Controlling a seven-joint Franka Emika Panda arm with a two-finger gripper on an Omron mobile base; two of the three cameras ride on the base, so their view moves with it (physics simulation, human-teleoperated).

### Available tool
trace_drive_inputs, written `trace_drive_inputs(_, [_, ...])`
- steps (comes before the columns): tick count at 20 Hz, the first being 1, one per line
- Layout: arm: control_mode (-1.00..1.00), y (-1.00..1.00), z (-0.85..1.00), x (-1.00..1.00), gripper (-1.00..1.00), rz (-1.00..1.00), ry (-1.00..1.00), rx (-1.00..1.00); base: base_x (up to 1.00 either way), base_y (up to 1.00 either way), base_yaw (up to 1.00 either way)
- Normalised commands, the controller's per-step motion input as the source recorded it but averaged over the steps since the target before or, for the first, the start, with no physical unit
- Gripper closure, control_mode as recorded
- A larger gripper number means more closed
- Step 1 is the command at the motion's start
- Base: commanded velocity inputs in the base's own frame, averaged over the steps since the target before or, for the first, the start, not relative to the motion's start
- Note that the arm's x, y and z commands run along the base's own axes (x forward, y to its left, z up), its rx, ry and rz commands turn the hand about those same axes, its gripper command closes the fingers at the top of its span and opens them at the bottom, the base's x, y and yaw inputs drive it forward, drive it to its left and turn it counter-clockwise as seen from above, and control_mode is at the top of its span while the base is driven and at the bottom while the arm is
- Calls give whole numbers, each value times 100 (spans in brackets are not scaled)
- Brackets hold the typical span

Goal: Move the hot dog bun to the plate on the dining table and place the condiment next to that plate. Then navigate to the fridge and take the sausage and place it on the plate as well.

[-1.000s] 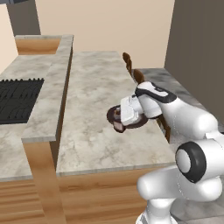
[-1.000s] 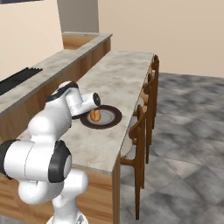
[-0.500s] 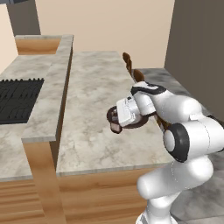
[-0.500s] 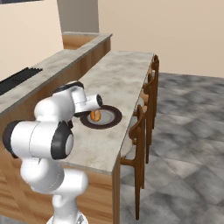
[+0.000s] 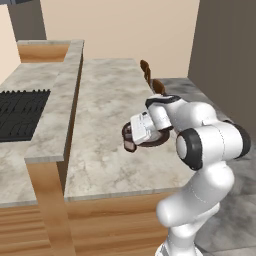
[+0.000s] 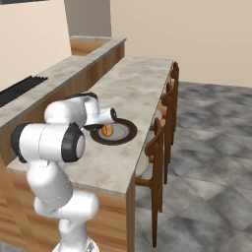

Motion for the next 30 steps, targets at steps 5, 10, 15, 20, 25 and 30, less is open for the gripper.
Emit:
trace_drive_inputs(5, [-100, 0, -25, 31, 100, 0, 0, 0, 0, 0, 0])
trace_drive_inputs(10, [-100, 0, -25, 27, 100, 0, 0, 0, 0, 0, 0])
trace_drive_inputs(15, [-100, 0, -27, 36, 100, 0, 0, 0, 0, 0, 0])
trace_drive_inputs(20, [-100, 2, -26, 44, 100, 0, 0, 0, 0, 0, 0])
trace_drive_inputs(25, [-100, 0, -28, 47, 100, 0, 0, 0, 0, 0, 0])
trace_drive_inputs(30, [-100, 4, -48, 8, -100, 1, -2, 0, 0, 0, 0])
